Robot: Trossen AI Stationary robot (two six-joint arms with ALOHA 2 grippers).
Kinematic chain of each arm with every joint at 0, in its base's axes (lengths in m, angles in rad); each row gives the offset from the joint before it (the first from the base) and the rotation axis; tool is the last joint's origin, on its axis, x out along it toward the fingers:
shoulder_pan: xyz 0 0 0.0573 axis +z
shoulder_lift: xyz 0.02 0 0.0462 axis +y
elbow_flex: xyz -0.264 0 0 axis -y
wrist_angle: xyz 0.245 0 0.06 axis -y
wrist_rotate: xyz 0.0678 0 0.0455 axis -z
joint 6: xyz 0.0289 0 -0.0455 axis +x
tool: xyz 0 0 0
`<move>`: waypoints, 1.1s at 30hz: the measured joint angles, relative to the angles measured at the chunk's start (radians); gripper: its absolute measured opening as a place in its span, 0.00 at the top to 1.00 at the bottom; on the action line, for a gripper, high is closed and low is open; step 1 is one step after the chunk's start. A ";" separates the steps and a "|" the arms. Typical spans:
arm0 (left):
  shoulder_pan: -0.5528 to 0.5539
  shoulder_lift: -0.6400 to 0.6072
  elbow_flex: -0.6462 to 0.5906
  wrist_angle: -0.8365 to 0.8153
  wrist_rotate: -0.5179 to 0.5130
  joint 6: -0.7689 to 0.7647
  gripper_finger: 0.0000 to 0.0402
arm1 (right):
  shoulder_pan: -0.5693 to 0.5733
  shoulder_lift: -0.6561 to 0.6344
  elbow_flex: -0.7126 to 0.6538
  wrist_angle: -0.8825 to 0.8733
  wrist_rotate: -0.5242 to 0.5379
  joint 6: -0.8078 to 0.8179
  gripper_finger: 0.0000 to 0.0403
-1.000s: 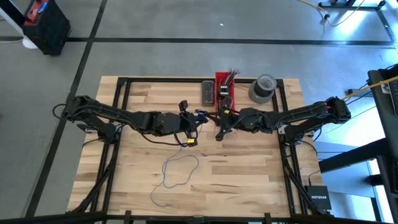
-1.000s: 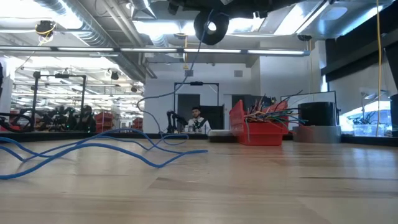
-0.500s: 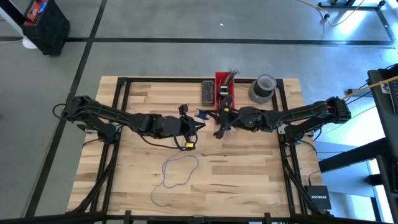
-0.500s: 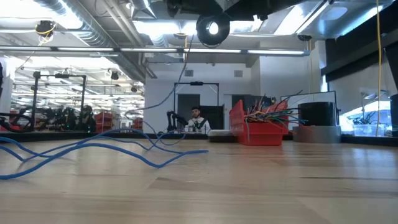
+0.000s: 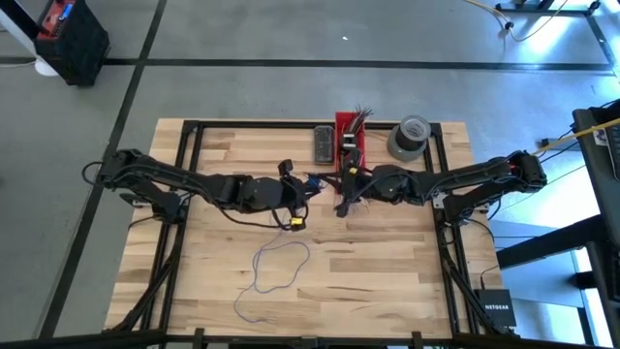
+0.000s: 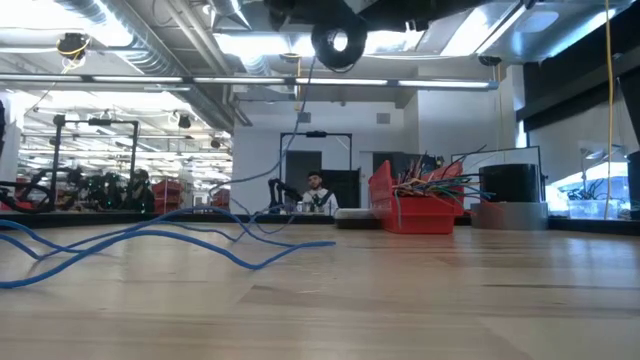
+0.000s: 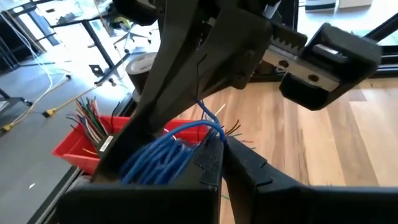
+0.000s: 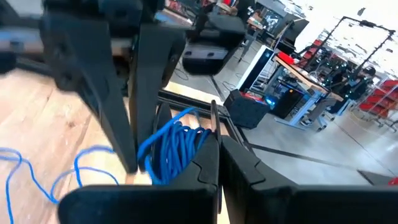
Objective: Coil cords
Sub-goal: Coil the blue wire into the black spool
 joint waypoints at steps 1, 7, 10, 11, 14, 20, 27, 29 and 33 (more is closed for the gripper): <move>0.000 0.002 0.000 0.003 -0.001 0.000 0.99 | 0.000 0.000 0.000 0.007 0.005 0.014 0.98; 0.004 0.031 0.001 0.038 -0.007 -0.002 0.99 | 0.001 0.001 -0.001 0.058 0.005 0.049 0.98; 0.010 0.040 0.001 0.055 -0.010 0.005 0.99 | 0.001 0.001 -0.001 0.068 0.006 0.082 0.98; 0.012 0.041 0.001 0.057 -0.011 0.006 0.99 | 0.001 0.001 -0.002 0.068 0.007 0.092 0.98; 0.023 0.041 0.001 0.054 -0.007 0.005 0.99 | 0.001 0.001 -0.002 0.077 0.014 0.125 0.98; 0.025 0.053 0.003 0.060 -0.010 0.010 0.99 | 0.001 -0.001 -0.003 0.206 0.003 0.136 0.98; 0.041 0.078 0.005 0.066 -0.015 0.030 0.99 | 0.002 -0.065 -0.005 0.276 -0.016 0.086 0.98; 0.045 0.077 0.009 0.068 -0.014 0.031 0.99 | 0.002 -0.090 -0.005 0.275 -0.024 0.085 0.98; 0.045 0.075 0.009 0.070 -0.014 0.055 0.99 | 0.002 -0.135 -0.004 0.267 -0.023 0.063 0.98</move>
